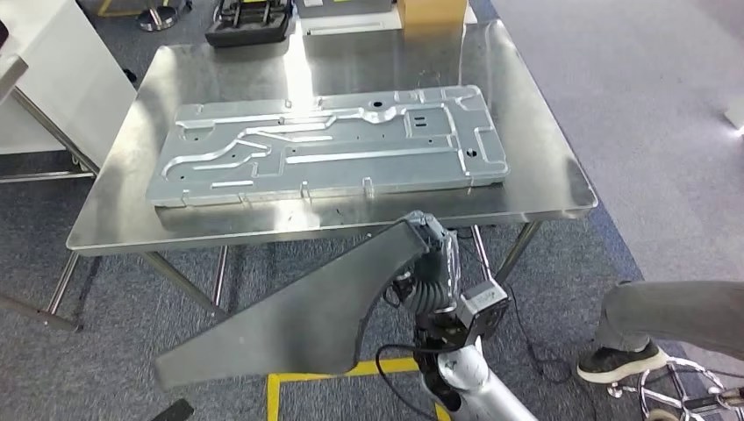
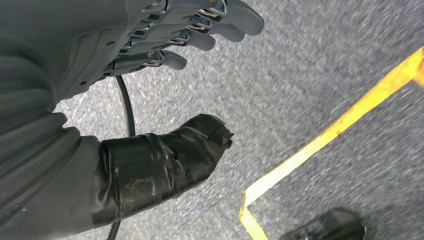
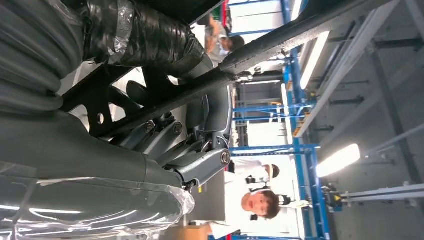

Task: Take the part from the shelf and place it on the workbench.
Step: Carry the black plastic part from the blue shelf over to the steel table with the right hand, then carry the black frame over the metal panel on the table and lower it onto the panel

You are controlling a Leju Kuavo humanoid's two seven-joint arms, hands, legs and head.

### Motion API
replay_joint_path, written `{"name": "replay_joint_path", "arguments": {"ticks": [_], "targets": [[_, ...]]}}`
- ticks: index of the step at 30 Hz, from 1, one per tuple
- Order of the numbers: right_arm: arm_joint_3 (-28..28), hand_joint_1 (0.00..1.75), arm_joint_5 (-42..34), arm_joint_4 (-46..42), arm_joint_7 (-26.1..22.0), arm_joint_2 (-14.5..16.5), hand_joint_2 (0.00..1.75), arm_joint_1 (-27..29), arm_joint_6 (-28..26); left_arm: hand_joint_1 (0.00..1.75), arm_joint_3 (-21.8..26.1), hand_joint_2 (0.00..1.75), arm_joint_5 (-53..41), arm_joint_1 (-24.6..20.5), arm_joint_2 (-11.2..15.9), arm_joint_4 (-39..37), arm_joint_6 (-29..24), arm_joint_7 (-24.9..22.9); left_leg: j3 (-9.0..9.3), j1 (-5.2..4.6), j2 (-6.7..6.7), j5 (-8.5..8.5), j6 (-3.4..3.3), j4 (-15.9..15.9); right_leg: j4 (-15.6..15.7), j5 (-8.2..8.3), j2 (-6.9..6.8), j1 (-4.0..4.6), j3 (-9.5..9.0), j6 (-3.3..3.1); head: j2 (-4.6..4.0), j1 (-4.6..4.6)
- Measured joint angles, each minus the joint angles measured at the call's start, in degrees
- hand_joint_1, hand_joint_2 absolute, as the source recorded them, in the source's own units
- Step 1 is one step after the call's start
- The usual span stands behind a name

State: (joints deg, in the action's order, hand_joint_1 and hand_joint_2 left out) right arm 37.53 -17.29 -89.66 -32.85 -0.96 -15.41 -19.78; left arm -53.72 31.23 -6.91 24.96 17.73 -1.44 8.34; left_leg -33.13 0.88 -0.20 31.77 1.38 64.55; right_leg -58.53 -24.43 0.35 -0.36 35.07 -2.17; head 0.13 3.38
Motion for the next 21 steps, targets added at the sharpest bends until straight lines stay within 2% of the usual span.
{"name": "replay_joint_path", "arguments": {"ticks": [2, 3, 4, 6, 7, 9, 11, 13, 15, 17, 18, 19, 20, 21], "targets": [[0.00, 1.71, -0.01, 0.02, 0.01, 0.02, 1.75, 0.02, 0.01, 0.00, 0.00, 1.75, 0.00, 0.04, -0.04, 0.00, 0.00, -0.01, -4.51, 0.06, 0.01, 2.41, 0.29, 6.65, -0.09, -0.54, 0.13, 0.16, -0.38, -0.25, 0.00, 0.00], [0.00, 1.71, -0.06, 0.04, 0.04, 0.02, 1.75, 0.07, 0.02, 0.00, -0.01, 1.75, 0.00, 0.13, -0.07, 0.00, 0.00, -0.01, -6.03, 0.07, 0.01, 2.36, 0.33, 8.13, -0.20, -0.87, 0.23, 0.26, -0.61, -0.27, 0.00, -0.01], [0.00, 1.71, -0.21, 0.05, 0.10, 0.02, 1.75, 0.09, 0.08, 0.00, -0.01, 1.75, 0.00, 0.20, -0.10, 0.00, 0.00, -0.01, -6.56, 0.07, 0.01, 1.10, 0.24, 7.55, -0.34, -1.24, 0.36, 0.36, -0.92, -0.27, 0.00, 0.01], [0.00, 1.71, -0.95, 0.07, 0.23, 0.03, 1.75, 0.09, 0.46, 0.00, -0.02, 1.75, 0.00, 0.26, -0.10, 0.00, -0.04, -0.01, -4.88, -0.05, 0.01, -3.95, -0.29, 1.10, -0.52, -2.07, 0.50, 0.51, -1.86, -0.17, 0.00, 0.01], [0.00, 1.71, -1.47, 0.09, 0.24, 0.04, 1.75, 0.06, 0.78, 0.00, -0.02, 1.75, 0.00, 0.26, -0.05, 0.00, -0.08, -0.01, -3.74, -0.24, 0.01, -5.65, -0.65, -2.23, -0.49, -2.39, 0.52, 0.58, -2.34, -0.06, 0.00, -0.05], [-0.01, 1.71, -2.37, 0.14, 0.17, 0.07, 1.75, 0.03, 1.38, 0.00, -0.02, 1.75, -0.01, 0.19, 0.04, 0.00, -0.11, 0.03, -2.23, -0.75, -0.03, -6.58, -1.46, -6.30, -0.28, -2.78, 0.54, 0.57, -2.83, 0.41, 0.00, -0.10], [-0.02, 1.71, -2.70, 0.22, 0.10, 0.09, 1.75, 0.09, 1.64, 0.00, -0.02, 1.75, -0.01, 0.20, 0.11, 0.00, -0.12, 0.05, -1.54, -0.93, -0.11, -6.28, -2.15, -7.32, -0.48, -2.76, 0.55, 0.64, -3.14, 0.98, 0.00, -0.09], [-0.05, 1.71, -2.76, 0.28, 0.04, 0.10, 1.75, 0.07, 1.73, 0.00, -0.03, 1.75, 0.00, 0.33, 0.18, 0.00, -0.14, 0.03, -0.40, -0.60, -0.05, -6.49, -2.56, -7.96, -1.96, -3.47, 0.45, 0.75, -3.02, 1.51, 0.00, -0.11], [-0.08, 1.71, -2.96, 0.34, 0.04, 0.09, 1.75, -0.20, 1.99, 0.00, -0.04, 1.75, 0.02, 0.34, 0.17, 0.00, -0.13, 0.07, 0.62, -0.35, 0.03, -6.28, -2.93, -8.33, -6.87, -5.93, 0.33, 0.65, -0.48, 1.99, 0.00, -0.22], [-0.09, 1.71, -3.54, 0.56, 0.30, 0.09, 1.75, -0.40, 2.51, 0.00, -0.04, 1.75, 0.08, 0.36, 0.08, 0.00, -0.15, 0.11, 1.02, -0.35, 0.02, -5.83, -3.19, -8.33, -13.89, -8.53, 0.28, 0.40, 3.92, 2.32, 0.00, -0.31], [-0.11, 1.71, -3.99, 0.72, 0.55, 0.07, 1.75, -0.45, 2.97, 0.00, -0.04, 1.75, 0.10, 0.45, -0.01, 0.00, -0.19, 0.14, 1.25, -0.32, 0.02, -5.55, -3.18, -8.29, -15.96, -8.77, 0.27, 0.23, 5.64, 2.47, 0.00, -0.30], [-0.15, 1.71, -4.46, 0.85, 0.90, 0.02, 1.75, -0.62, 3.64, 0.00, -0.04, 1.75, 0.13, 0.57, -0.10, 0.00, -0.26, 0.17, 1.55, -0.27, 0.00, -5.22, -3.10, -8.20, -16.06, -7.87, 0.24, 0.05, 6.47, 2.64, 0.00, -0.31], [-0.20, 1.71, -4.91, 0.93, 1.47, -0.05, 1.75, -1.03, 4.62, 0.00, -0.04, 1.75, 0.11, 0.68, -0.22, 0.00, -0.34, 0.20, 1.93, -0.18, -0.01, -4.81, -2.96, -8.05, -14.01, -5.80, 0.20, -0.14, 6.21, 2.83, 0.00, -0.31], [-0.25, 1.71, -5.30, 0.97, 2.26, -0.19, 1.75, -1.74, 5.79, 0.00, -0.04, 1.75, 0.08, 0.75, -0.34, 0.00, -0.43, 0.22, 2.32, -0.09, -0.03, -4.33, -2.74, -7.84, -10.35, -3.01, 0.14, -0.31, 5.11, 2.98, 0.00, -0.31]]}}
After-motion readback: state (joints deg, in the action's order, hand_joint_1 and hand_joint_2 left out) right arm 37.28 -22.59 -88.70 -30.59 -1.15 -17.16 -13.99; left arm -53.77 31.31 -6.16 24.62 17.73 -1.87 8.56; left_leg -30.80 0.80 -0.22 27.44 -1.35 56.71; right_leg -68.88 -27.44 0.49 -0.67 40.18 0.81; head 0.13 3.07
